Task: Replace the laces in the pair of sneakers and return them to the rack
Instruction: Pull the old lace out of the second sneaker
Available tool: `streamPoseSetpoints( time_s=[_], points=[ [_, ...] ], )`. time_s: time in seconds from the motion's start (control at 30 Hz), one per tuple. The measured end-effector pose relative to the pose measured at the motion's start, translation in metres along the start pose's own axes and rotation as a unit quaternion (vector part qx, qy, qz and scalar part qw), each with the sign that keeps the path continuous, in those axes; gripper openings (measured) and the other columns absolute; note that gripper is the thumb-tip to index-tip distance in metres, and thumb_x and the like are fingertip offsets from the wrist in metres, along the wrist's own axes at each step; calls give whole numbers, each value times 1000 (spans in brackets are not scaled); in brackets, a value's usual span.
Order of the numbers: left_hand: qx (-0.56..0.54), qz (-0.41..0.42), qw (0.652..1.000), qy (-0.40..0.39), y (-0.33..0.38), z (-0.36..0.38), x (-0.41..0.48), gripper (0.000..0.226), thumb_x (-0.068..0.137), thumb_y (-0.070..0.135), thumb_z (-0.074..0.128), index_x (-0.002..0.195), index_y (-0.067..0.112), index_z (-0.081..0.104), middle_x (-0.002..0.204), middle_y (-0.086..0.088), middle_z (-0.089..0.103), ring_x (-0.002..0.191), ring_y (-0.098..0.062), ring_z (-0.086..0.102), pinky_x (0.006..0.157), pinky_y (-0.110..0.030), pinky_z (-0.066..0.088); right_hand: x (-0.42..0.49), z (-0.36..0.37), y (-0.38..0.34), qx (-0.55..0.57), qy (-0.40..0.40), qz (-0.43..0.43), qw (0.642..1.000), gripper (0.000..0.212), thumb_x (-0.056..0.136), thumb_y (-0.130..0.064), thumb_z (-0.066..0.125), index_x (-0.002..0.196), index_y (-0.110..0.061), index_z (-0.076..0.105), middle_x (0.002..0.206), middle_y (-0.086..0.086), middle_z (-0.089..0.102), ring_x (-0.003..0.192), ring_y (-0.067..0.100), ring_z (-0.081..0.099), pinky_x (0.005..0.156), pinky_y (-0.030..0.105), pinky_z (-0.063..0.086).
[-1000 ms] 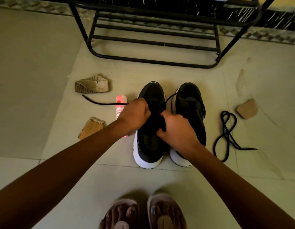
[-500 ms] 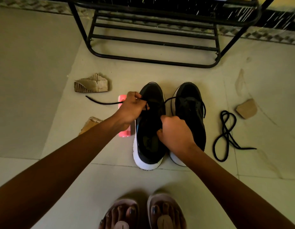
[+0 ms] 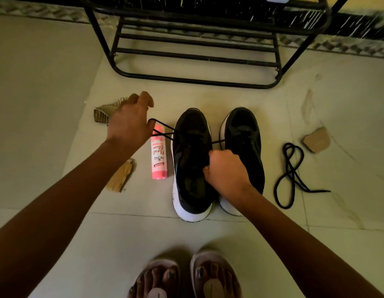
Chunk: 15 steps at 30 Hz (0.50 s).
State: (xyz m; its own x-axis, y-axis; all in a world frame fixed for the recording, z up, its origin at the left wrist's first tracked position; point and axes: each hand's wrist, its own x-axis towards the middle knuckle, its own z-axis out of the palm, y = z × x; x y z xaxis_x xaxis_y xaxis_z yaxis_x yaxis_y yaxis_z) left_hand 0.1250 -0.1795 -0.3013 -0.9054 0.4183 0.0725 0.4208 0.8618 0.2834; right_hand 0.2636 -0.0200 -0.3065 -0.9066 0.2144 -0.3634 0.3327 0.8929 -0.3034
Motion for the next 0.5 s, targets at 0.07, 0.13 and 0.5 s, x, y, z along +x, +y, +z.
streamPoseSetpoints(
  time_s=[0.07, 0.13, 0.5],
  points=[
    [40, -11, 999, 8, -7, -2, -1, 33, 84, 12, 61, 115, 13, 50, 112, -12, 57, 96, -32, 57, 69, -37, 45, 1, 0, 0, -4, 1, -2, 1000, 10, 93, -17, 50, 88, -10, 56, 72, 1, 46, 69, 23, 55, 62, 29, 47],
    [77, -11, 996, 36, -12, -6, 0, 32, 81, 4, 59, 112, 11, 54, 110, -14, 57, 98, -36, 55, 75, -44, 47, 1, 0, 0, -10, 3, -3, 1000, 13, 93, -18, 50, 82, -13, 50, 65, -2, 39, 65, 20, 50, 59, 27, 41],
    [151, -58, 983, 84, -45, -32, 15, 30, 80, -2, 63, 106, 13, 65, 115, -18, 58, 104, -42, 53, 86, -49, 41, 0, -2, -2, -5, 8, -5, 1000, 15, 95, -17, 49, 80, -15, 46, 63, -3, 38, 64, 19, 49, 60, 26, 42]
  ],
)
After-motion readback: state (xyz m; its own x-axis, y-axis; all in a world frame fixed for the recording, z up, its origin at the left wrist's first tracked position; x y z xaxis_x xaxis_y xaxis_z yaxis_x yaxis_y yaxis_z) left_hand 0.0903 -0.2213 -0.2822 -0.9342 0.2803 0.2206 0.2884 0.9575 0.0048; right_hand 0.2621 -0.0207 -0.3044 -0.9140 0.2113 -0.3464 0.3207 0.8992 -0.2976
